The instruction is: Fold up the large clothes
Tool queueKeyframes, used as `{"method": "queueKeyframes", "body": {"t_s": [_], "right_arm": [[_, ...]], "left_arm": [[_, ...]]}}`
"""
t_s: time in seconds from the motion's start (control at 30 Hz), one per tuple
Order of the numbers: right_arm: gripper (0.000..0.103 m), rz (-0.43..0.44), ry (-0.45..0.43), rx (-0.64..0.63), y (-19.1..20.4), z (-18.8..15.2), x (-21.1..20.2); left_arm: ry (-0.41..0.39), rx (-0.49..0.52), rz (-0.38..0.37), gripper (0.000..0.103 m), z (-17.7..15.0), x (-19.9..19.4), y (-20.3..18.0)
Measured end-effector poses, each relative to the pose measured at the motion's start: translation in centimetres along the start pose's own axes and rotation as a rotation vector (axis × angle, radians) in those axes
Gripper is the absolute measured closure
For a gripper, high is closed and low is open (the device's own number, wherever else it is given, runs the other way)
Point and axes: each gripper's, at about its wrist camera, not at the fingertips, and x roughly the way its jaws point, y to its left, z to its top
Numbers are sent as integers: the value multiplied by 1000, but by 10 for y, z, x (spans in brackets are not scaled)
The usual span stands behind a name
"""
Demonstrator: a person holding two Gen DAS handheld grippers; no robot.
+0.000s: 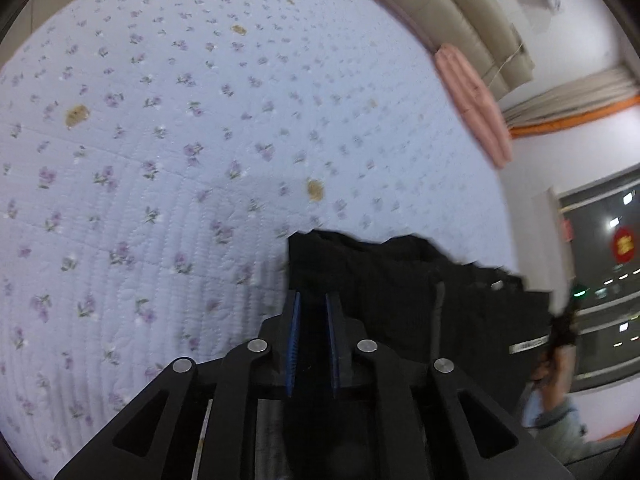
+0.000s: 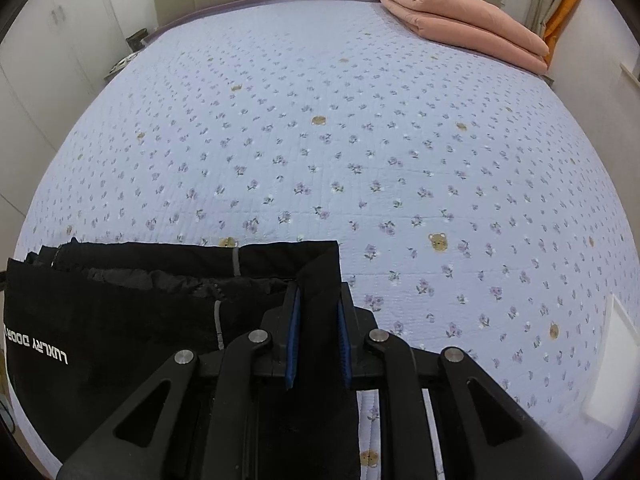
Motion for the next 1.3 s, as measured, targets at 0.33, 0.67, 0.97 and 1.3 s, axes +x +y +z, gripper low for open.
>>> {"method": "queueKeyframes", "body": {"t_s": [0.33,0.67,0.97,1.3], "right_arm": [[84,9,26,-10,6,-3,11],[85,-37,-2,-20,11,-5,6],[88,-142,-187,34,2,5,-70],[86,-194,106,-11,6,4,88]], "left_arm": [[13,21,-48,49,0,9,2],[-29,112,28,87,-9,21,-15],[-297,136,36,96,-1,-60,-63],[-78,-18,222,80,5,43,-1]]}}
